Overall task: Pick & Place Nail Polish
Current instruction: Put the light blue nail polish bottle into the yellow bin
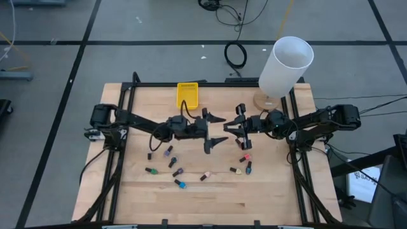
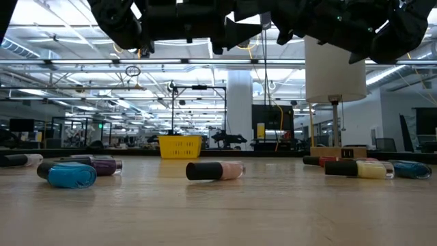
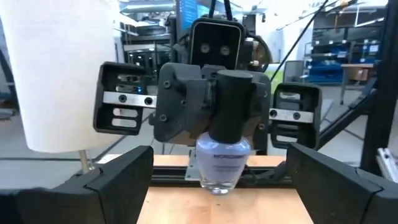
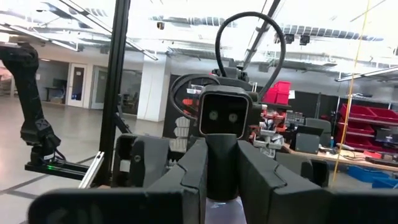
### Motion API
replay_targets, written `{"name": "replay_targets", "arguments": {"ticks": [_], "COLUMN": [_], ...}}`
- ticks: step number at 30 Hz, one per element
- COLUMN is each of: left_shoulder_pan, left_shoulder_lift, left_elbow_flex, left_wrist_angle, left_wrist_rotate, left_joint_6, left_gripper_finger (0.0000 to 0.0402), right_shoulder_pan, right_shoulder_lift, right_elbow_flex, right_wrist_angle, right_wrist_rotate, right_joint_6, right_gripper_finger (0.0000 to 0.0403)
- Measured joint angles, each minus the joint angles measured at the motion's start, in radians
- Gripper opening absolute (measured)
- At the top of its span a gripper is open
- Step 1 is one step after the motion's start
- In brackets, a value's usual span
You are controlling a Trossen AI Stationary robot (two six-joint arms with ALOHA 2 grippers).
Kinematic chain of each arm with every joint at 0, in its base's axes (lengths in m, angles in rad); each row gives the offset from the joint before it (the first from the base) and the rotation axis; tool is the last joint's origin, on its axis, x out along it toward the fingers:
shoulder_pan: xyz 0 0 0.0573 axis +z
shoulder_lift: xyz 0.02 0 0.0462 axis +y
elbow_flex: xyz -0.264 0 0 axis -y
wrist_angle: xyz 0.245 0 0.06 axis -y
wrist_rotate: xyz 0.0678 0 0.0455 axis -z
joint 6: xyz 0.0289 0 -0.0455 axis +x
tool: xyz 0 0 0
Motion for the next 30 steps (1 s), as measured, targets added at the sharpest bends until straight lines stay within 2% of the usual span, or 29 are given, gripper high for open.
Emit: {"name": "replay_targets", "arguments": {"ticks": [8, 20, 24, 30], "left_shoulder_pan": [0.008, 0.009, 0.009, 0.007], "left_shoulder_lift": [0.07, 0.062, 0.062, 0.062], "left_elbow_flex": [0.1, 0.103, 0.103, 0.103], "left_wrist_angle": [-0.083, -0.105, -0.103, -0.103], "left_wrist_rotate": [0.009, -0.019, -0.019, -0.014], "left_joint_6": [0.005, 0.032, 0.044, 0.072], "left_gripper_finger": [0.0356, 0.0352, 0.0319, 0.0235], "right_shoulder_pan": [0.0, 0.0, 0.0, -0.001], "right_shoulder_lift": [0.0, 0.0, 0.0, 0.0], "right_elbow_flex": [0.0, 0.0, 0.0, 0.0], "right_wrist_angle": [-0.004, -0.008, -0.008, -0.009], "right_wrist_rotate": [0.001, 0.0, 0.001, 0.004], "right_joint_6": [0.004, 0.009, 0.008, 0.007], "right_gripper_finger": [0.0048, 0.0048, 0.0048, 0.0048]}}
